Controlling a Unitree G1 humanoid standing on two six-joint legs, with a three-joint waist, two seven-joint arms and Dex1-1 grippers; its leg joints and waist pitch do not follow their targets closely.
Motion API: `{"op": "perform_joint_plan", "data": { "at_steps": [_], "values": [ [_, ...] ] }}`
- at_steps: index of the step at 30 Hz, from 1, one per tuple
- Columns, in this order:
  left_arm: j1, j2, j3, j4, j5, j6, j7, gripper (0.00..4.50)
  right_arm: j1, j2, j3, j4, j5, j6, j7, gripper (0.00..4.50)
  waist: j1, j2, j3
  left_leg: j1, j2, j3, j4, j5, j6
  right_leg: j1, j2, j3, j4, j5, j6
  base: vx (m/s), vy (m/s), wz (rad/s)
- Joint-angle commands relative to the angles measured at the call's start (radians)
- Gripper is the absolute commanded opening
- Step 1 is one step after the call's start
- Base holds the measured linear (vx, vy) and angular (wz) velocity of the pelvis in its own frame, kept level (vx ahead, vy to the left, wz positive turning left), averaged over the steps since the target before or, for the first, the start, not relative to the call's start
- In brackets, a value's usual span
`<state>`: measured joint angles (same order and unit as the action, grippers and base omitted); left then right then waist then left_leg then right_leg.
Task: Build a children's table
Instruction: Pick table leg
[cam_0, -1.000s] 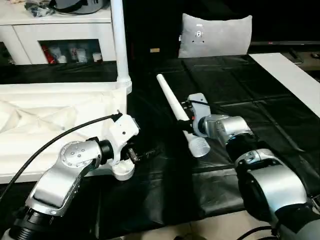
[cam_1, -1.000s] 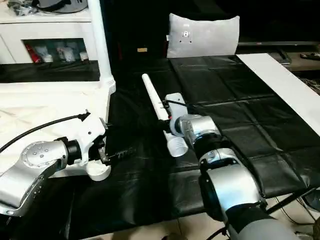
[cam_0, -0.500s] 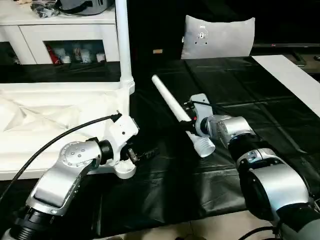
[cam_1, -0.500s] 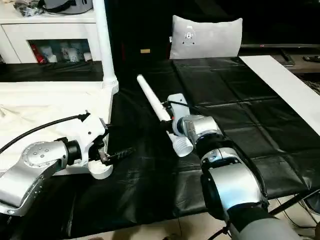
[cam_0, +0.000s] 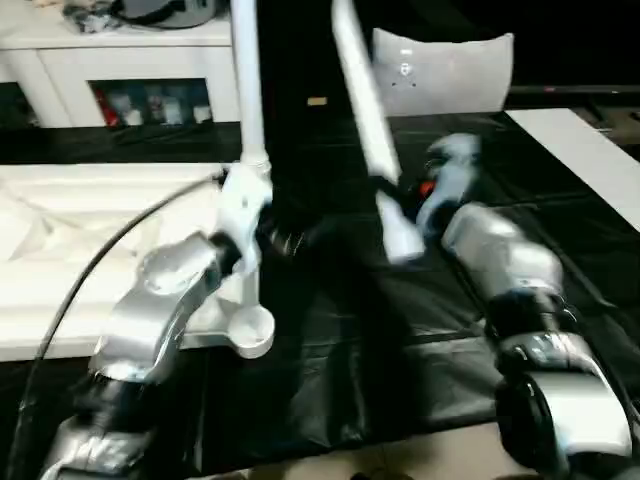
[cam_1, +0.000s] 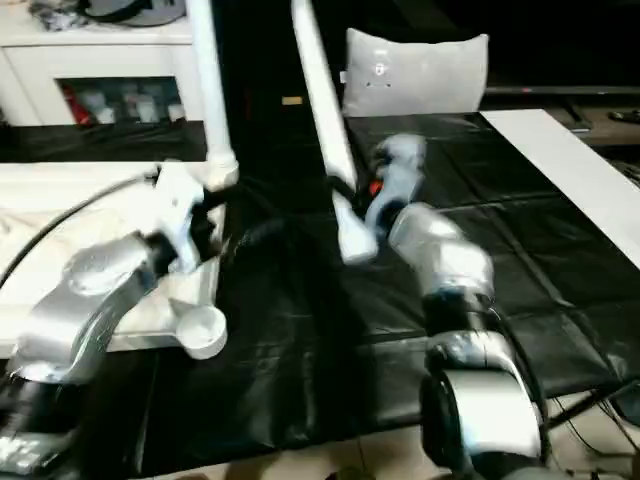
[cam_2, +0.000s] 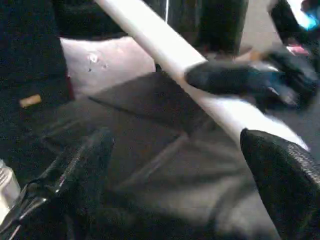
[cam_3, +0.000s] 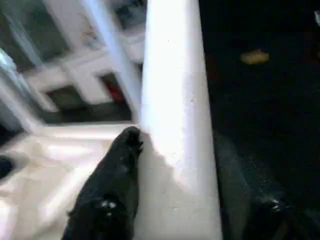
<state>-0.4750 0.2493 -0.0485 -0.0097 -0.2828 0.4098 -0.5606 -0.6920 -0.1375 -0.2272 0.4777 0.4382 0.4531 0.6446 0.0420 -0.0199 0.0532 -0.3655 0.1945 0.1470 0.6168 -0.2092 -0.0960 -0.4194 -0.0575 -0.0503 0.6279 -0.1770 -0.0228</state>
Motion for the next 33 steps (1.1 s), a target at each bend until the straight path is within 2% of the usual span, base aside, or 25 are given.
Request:
{"op": "perform_joint_plan", "data": {
  "at_steps": [1,2,3,4,5,6,8,9,12,19,24,25,28,29,31,32,33],
  "values": [
    [-0.056,-0.033,0.038,0.021,-0.048,0.010,0.022,4.50,0.017,0.002,-0.016,-0.098,0.101,0.059,0.068,1.80,0.006,0.006,-0.070,-0.001,0.019,0.009,-0.075,-0.114,0.032,0.070,-0.058,0.040,-0.074,-0.156,-0.194,0.000,0.000,0.00],
    [-0.087,-0.059,0.059,0.036,-0.075,0.020,0.029,4.50,0.034,0.006,-0.025,-0.146,0.148,0.103,0.092,1.80,0.007,0.006,-0.067,-0.001,0.016,0.011,-0.075,-0.112,0.035,0.070,-0.056,0.039,-0.078,-0.160,-0.194,0.000,0.000,0.00],
    [-0.150,-0.119,0.116,0.056,-0.155,0.062,0.064,4.50,0.061,0.012,-0.035,-0.223,0.224,0.168,0.144,1.80,0.011,0.000,-0.068,-0.001,0.016,0.012,-0.073,-0.103,0.040,0.074,-0.058,0.041,-0.077,-0.162,-0.201,0.000,0.000,0.00],
    [-0.176,-0.144,0.142,0.068,-0.194,0.082,0.085,4.50,0.071,0.010,-0.032,-0.248,0.250,0.195,0.169,1.80,0.015,-0.004,-0.069,0.000,0.016,0.012,-0.072,-0.102,0.043,0.074,-0.059,0.040,-0.078,-0.163,-0.202,0.000,0.000,0.00],
    [-0.176,-0.144,0.142,0.068,-0.194,0.082,0.085,4.50,0.071,0.010,-0.032,-0.248,0.250,0.195,0.169,1.80,0.020,-0.003,-0.068,-0.001,0.017,0.010,-0.071,-0.099,0.048,0.072,-0.062,0.039,-0.078,-0.172,-0.211,0.000,0.000,0.00],
    [-0.191,-0.160,0.159,0.075,-0.219,0.095,0.099,4.50,0.078,0.008,-0.029,-0.264,0.266,0.210,0.184,1.80,0.020,-0.007,-0.066,-0.005,0.016,0.010,-0.073,-0.103,0.045,0.074,-0.062,0.037,-0.080,-0.202,-0.199,0.000,0.000,0.00],
    [-0.226,-0.193,0.190,0.094,-0.275,0.119,0.124,4.50,0.086,0.006,-0.017,-0.278,0.275,0.217,0.206,1.80,0.020,-0.010,-0.065,-0.004,0.015,0.012,-0.071,-0.103,0.045,0.071,-0.063,0.038,-0.083,-0.226,-0.189,0.000,0.000,0.00],
    [-0.249,-0.221,0.212,0.105,-0.318,0.136,0.141,4.50,0.093,0.004,-0.006,-0.287,0.278,0.218,0.212,1.80,0.023,-0.012,-0.065,-0.006,0.013,0.012,-0.071,-0.096,0.044,0.071,-0.063,0.037,-0.088,-0.261,-0.172,0.000,0.000,0.00],
    [-0.272,-0.254,0.234,0.113,-0.360,0.153,0.156,4.50,0.104,0.001,0.008,-0.304,0.285,0.226,0.214,1.80,0.029,-0.010,-0.064,-0.006,0.013,0.011,-0.071,-0.085,0.040,0.069,-0.063,0.036,-0.092,-0.284,-0.156,0.000,0.000,0.00],
    [-0.277,-0.289,0.229,0.097,-0.381,0.185,0.177,4.50,0.132,-0.009,0.044,-0.350,0.277,0.283,0.181,1.80,0.031,-0.007,-0.069,-0.005,0.019,0.008,-0.074,-0.050,0.044,0.073,-0.063,0.034,-0.085,-0.195,-0.165,0.000,0.000,0.00],
    [-0.276,-0.291,0.222,0.092,-0.372,0.184,0.200,4.50,0.141,-0.008,0.061,-0.357,0.255,0.264,0.153,1.80,0.034,-0.003,-0.070,-0.005,0.018,0.009,-0.075,-0.028,0.043,0.075,-0.063,0.034,-0.082,-0.139,-0.183,0.000,0.000,0.00],
    [-0.271,-0.298,0.211,0.081,-0.358,0.174,0.200,4.50,0.154,-0.001,0.082,-0.375,0.232,0.222,0.163,1.80,0.033,-0.004,-0.071,-0.005,0.018,0.009,-0.075,-0.029,0.044,0.076,-0.063,0.035,-0.082,-0.129,-0.185,0.000,0.000,0.00],
    [-0.266,-0.324,0.215,0.067,-0.376,0.156,0.200,4.50,0.168,0.015,0.089,-0.392,0.232,0.203,0.168,1.80,0.035,-0.006,-0.070,-0.005,0.020,0.010,-0.075,-0.031,0.048,0.077,-0.065,0.036,-0.082,-0.121,-0.184,0.000,0.000,0.00],
    [-0.265,-0.330,0.217,0.064,-0.380,0.155,0.206,4.21,0.172,0.021,0.092,-0.392,0.224,0.189,0.161,1.80,0.036,-0.006,-0.069,-0.005,0.021,0.010,-0.076,-0.035,0.050,0.076,-0.066,0.036,-0.083,-0.123,-0.188,0.000,0.000,0.00],
    [-0.264,-0.342,0.223,0.062,-0.389,0.148,0.219,4.14,0.179,0.017,0.107,-0.395,0.219,0.201,0.156,1.80,0.038,-0.006,-0.068,-0.003,0.021,0.010,-0.077,-0.046,0.049,0.075,-0.066,0.035,-0.085,-0.140,-0.187,0.000,0.000,0.00],
    [-0.263,-0.347,0.229,0.062,-0.398,0.149,0.224,4.14,0.181,0.019,0.111,-0.395,0.218,0.201,0.154,1.80,0.038,-0.010,-0.066,-0.003,0.020,0.012,-0.077,-0.052,0.048,0.075,-0.064,0.036,-0.088,-0.156,-0.179,0.000,0.000,0.00],
    [-0.262,-0.351,0.235,0.061,-0.405,0.148,0.228,4.08,0.183,0.020,0.116,-0.396,0.219,0.200,0.153,1.80,0.040,-0.008,-0.065,-0.004,0.020,0.011,-0.078,-0.060,0.044,0.076,-0.065,0.036,-0.089,-0.179,-0.172,0.000,0.000,0.00]
  ]
}}
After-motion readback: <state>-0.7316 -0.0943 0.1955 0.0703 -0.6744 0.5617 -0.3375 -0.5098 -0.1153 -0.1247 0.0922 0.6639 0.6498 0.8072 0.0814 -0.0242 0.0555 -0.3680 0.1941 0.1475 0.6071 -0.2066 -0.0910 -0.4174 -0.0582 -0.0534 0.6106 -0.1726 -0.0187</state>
